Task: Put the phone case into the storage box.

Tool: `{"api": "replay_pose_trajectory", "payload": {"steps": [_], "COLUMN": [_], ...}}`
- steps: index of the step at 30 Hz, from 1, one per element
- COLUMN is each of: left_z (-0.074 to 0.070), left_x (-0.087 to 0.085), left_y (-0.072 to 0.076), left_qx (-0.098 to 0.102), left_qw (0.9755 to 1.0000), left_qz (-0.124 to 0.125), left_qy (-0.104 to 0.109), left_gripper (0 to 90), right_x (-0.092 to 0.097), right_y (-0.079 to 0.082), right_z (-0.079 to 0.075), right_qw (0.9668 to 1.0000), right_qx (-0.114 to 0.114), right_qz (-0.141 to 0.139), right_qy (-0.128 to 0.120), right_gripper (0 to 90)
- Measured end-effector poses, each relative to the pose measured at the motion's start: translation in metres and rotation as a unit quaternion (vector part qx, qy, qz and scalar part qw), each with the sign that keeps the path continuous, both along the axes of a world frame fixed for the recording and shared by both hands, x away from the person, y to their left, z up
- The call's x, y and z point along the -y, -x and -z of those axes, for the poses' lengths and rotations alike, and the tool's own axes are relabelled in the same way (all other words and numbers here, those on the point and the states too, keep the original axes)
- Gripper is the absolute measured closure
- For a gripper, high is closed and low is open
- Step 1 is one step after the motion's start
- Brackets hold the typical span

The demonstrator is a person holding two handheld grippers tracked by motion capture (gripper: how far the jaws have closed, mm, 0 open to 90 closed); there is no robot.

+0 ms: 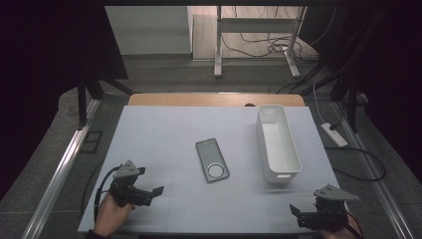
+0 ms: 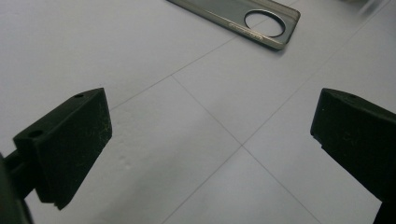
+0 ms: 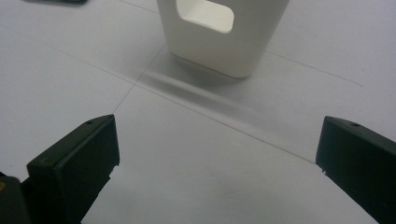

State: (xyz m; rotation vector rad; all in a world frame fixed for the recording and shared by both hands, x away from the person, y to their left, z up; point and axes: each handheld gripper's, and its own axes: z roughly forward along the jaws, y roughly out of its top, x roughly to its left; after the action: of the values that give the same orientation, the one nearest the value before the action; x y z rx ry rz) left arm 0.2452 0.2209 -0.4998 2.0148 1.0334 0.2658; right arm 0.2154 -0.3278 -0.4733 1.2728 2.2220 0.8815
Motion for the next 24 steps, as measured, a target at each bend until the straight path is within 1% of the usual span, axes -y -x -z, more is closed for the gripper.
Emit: {"api": "replay_pose_trajectory", "payload": {"steps": [5,8,10,13,15,18,21,24], "left_z": [-0.006,-0.01,-0.01,-0.011,-0.011,-0.013,-0.015,-0.016], "left_x": [0.004,0.008,0.009,0.015,0.016,0.022,0.027,0.031], "left_y": [-0.011,-0.019,-0.022,-0.033,-0.036,-0.046,-0.053,-0.061], "left_qx": [-0.001,-0.011,-0.013,-0.021,-0.022,-0.025,-0.026,-0.027], "left_qw": [1.0,0.9999,0.9999,0.9997,0.9997,0.9995,0.9994,0.9993], "left_qz": [0.002,0.001,0.001,0.007,0.009,0.016,0.021,0.024], "left_qy": [0.002,-0.001,-0.002,-0.005,-0.008,-0.012,-0.01,-0.013], "left_gripper": [0.0,0.0,0.0,0.0,0.0,0.0,0.0,0.0], "right_x": [0.001,0.001,0.0,0.0,0.0,0.001,0.001,0.001], "right_y": [0.0,0.0,0.0,0.0,0.0,0.0,0.0,0.0], "right_z": [0.0,0.0,0.0,0.0,0.0,0.0,0.0,0.0], "right_qw": [1.0,1.0,1.0,1.0,1.0,1.0,1.0,1.0], "right_qx": [0.001,0.0,0.0,0.001,0.002,0.001,0.001,0.001], "right_qz": [-0.002,-0.005,-0.006,-0.007,-0.008,-0.008,-0.008,-0.007], "right_qy": [-0.003,-0.001,0.0,0.0,0.0,-0.002,-0.003,-0.006], "right_gripper": [0.0,0.0,0.0,0.0,0.0,0.0,0.0,0.0]}}
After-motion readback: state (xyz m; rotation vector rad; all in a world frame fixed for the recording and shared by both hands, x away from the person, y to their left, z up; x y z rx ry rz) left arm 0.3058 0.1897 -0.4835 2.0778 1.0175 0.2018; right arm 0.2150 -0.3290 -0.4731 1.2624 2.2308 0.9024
